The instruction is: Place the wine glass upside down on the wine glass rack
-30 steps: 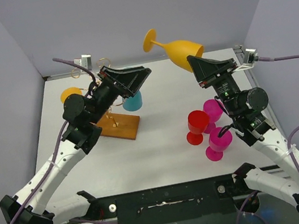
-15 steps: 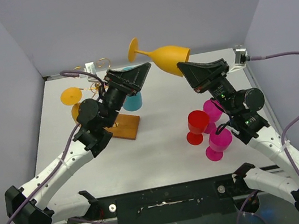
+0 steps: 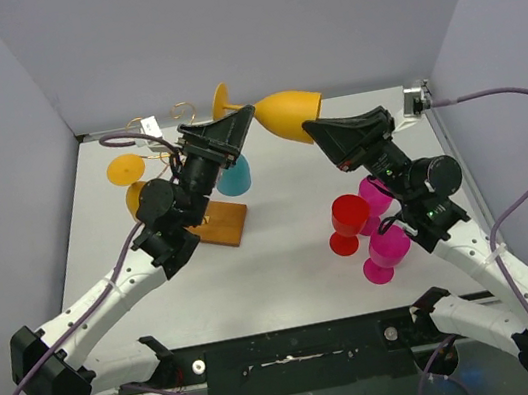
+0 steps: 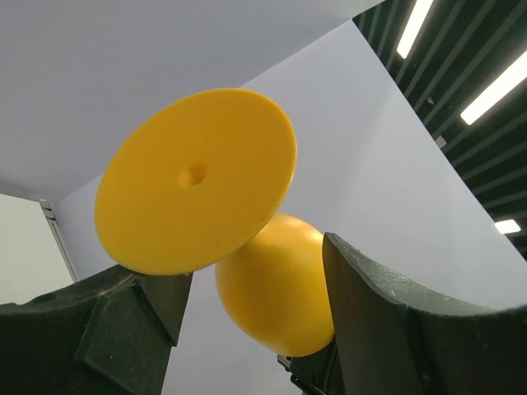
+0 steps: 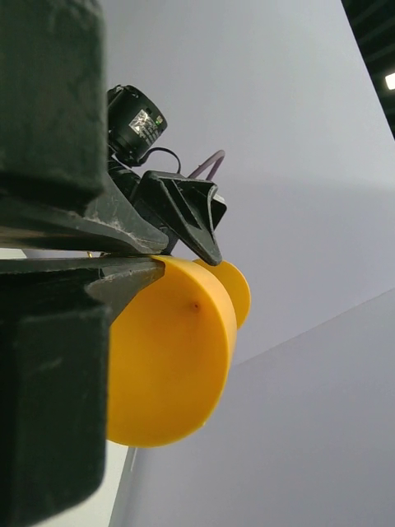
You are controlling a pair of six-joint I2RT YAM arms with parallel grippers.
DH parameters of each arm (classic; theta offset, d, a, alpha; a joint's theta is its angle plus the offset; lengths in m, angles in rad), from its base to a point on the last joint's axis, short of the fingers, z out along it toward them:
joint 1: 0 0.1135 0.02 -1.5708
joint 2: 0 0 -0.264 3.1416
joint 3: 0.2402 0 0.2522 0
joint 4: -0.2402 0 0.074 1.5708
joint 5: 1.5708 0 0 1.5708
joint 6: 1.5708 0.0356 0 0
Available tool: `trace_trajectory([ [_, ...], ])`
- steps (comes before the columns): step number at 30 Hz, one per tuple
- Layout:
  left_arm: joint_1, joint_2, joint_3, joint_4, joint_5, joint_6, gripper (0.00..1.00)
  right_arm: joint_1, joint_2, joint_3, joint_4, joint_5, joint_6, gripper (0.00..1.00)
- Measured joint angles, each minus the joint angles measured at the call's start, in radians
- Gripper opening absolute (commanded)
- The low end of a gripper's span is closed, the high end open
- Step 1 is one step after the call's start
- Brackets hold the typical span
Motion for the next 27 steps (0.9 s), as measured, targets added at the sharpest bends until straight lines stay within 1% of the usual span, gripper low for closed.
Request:
trace_trajectory([
  [8, 0.000, 0.028, 0.018, -0.008, -0.004, -0.085, 0.46, 0.002, -0.001, -0.035, 0.031, -0.032, 0.007, 0.00],
  [13, 0.000, 0.027, 0.018, -0.010, -0.022, -0.109, 0.41, 0.007, -0.005, -0.069, 0.047, -0.033, 0.010, 0.00],
  [19, 0.000, 0.032, 0.018, -0.009, -0.022, -0.140, 0.33, 0.007, -0.025, -0.092, 0.056, -0.052, 0.017, 0.00],
  [23, 0.002, 0.046, 0.018, -0.009, -0.022, -0.159, 0.30, 0.007, -0.038, -0.121, 0.068, -0.063, 0.027, 0.00],
  [27, 0.006, 0.057, 0.018, -0.006, -0.019, -0.169, 0.29, 0.007, -0.042, -0.136, 0.070, -0.071, 0.037, 0.00],
])
